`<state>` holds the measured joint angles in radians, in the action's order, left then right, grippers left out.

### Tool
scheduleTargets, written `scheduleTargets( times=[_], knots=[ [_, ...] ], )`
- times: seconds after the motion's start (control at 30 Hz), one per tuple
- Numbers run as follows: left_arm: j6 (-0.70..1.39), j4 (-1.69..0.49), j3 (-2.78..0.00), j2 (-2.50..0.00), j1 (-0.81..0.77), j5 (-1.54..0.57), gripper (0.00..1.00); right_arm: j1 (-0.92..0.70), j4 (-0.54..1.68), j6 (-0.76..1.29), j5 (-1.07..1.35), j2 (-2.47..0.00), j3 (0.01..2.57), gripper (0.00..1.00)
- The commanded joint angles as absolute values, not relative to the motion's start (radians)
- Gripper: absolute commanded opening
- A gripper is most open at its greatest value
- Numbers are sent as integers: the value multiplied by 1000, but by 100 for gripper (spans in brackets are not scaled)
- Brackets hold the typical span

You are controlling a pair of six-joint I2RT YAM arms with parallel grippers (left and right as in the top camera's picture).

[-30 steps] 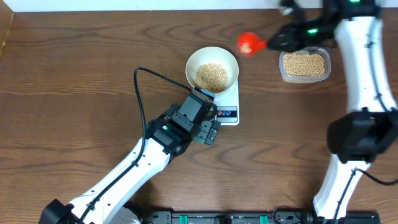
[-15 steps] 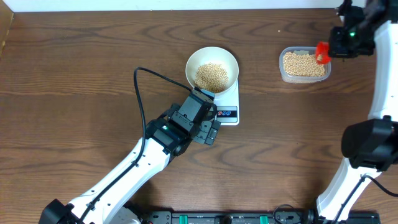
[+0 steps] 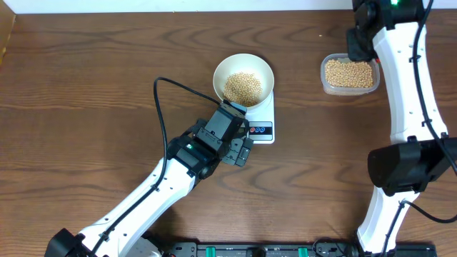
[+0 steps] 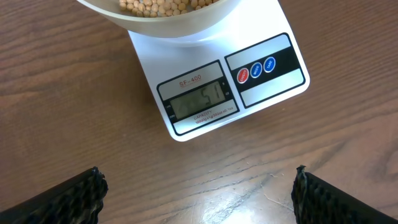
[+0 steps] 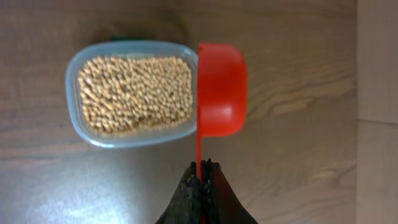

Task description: Scoop item into bowl and weigh 50g on scale

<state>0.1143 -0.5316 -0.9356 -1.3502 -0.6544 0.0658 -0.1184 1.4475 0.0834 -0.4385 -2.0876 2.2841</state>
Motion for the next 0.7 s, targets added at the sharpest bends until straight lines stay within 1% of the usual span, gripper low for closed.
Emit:
scheduleTargets(
  times=[0.0, 0.27, 0.4, 0.5, 0.67],
  knots=[
    [105, -534, -937, -1352, -651, 68, 97, -122, 1402, 27, -328, -2082, 2291, 1],
    [105, -534, -937, -1352, -651, 68, 97, -125, 1289, -162, 307, -2079, 2291, 1],
    [105, -534, -937, -1352, -651, 68, 97, -140, 1192, -245, 712, -2080, 2291, 1],
    [105, -534, -937, -1352, -651, 68, 97, -173, 1186, -257, 686, -2080, 2291, 1],
    [105, -534, -937, -1352, -651, 68, 97, -251, 1213, -260, 537, -2083, 2274, 1]
  ],
)
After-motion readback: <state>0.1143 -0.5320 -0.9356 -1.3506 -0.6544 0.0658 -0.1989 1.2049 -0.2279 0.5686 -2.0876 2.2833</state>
